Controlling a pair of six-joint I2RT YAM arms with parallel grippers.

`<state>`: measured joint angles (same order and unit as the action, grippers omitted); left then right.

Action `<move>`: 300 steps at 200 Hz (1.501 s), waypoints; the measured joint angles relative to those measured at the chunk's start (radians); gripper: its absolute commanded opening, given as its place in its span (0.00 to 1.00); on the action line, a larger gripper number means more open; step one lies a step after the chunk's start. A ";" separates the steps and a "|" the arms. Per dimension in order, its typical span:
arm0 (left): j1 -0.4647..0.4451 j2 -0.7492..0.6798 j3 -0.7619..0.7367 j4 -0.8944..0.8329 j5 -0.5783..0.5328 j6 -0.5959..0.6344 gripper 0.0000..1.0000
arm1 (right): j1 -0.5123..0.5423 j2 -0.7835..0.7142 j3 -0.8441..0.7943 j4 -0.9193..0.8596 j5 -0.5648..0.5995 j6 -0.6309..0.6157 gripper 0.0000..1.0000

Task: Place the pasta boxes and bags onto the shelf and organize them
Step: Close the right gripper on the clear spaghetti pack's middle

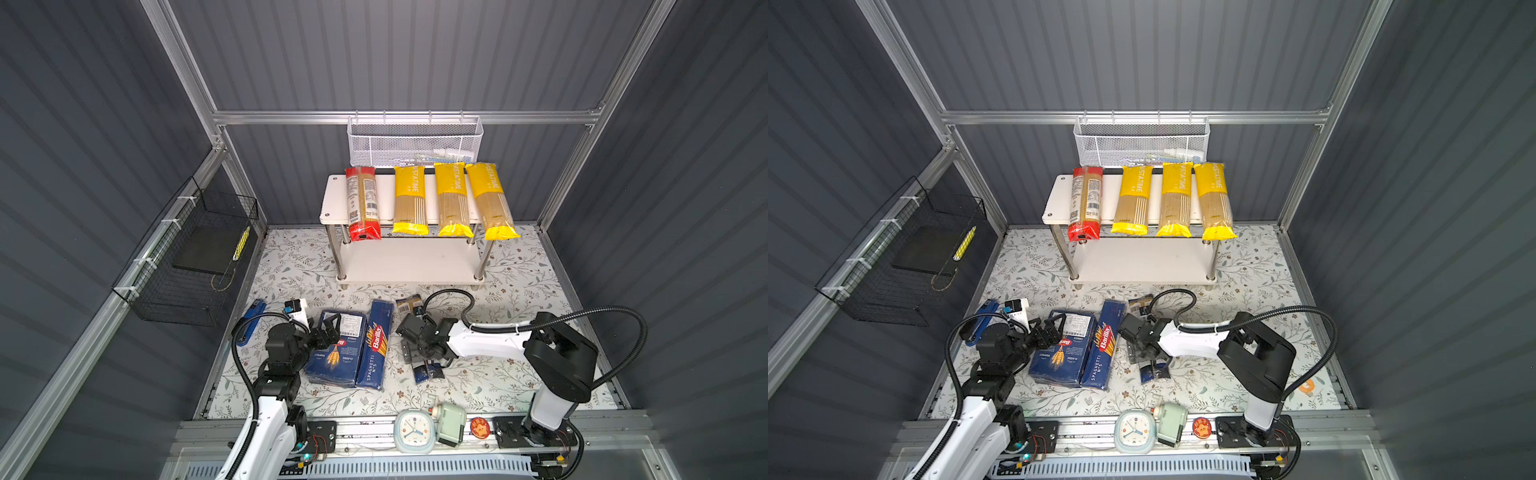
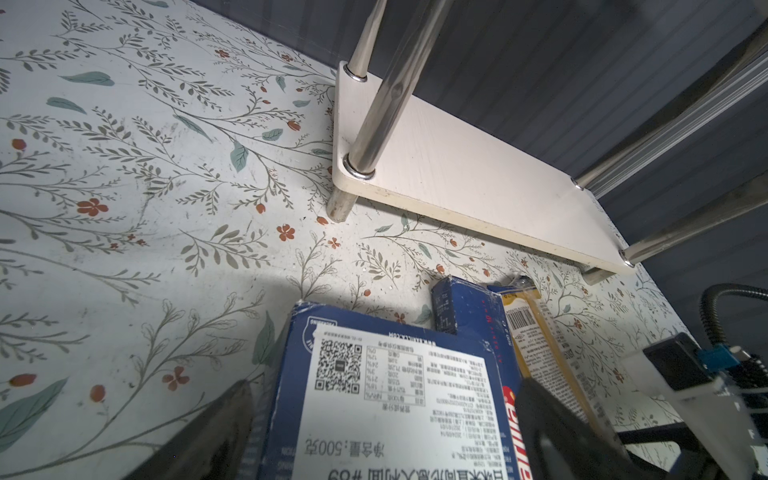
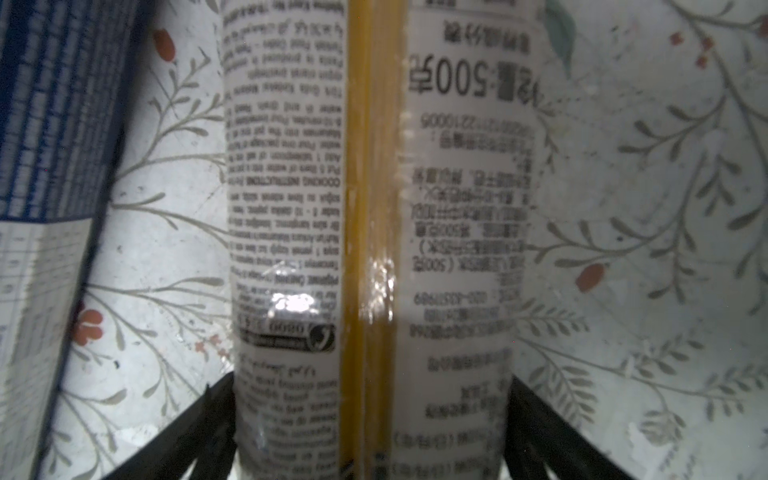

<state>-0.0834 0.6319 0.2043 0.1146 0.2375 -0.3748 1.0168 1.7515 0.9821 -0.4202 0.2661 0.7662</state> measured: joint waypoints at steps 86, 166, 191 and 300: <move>0.000 0.001 0.000 0.000 0.000 0.000 0.99 | 0.000 0.000 0.000 0.000 0.002 0.004 0.81; 0.000 0.013 0.000 0.007 0.000 0.000 0.99 | 0.000 -0.011 0.000 0.002 0.000 0.003 0.67; 0.000 0.013 0.000 0.007 0.000 0.000 0.99 | 0.000 -0.023 -0.008 0.010 0.000 -0.001 0.61; 0.000 0.014 0.000 0.008 0.000 0.000 0.99 | -0.005 -0.120 -0.080 0.072 0.001 0.013 0.32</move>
<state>-0.0834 0.6464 0.2043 0.1223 0.2379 -0.3748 1.0115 1.6314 0.9024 -0.3481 0.2668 0.7788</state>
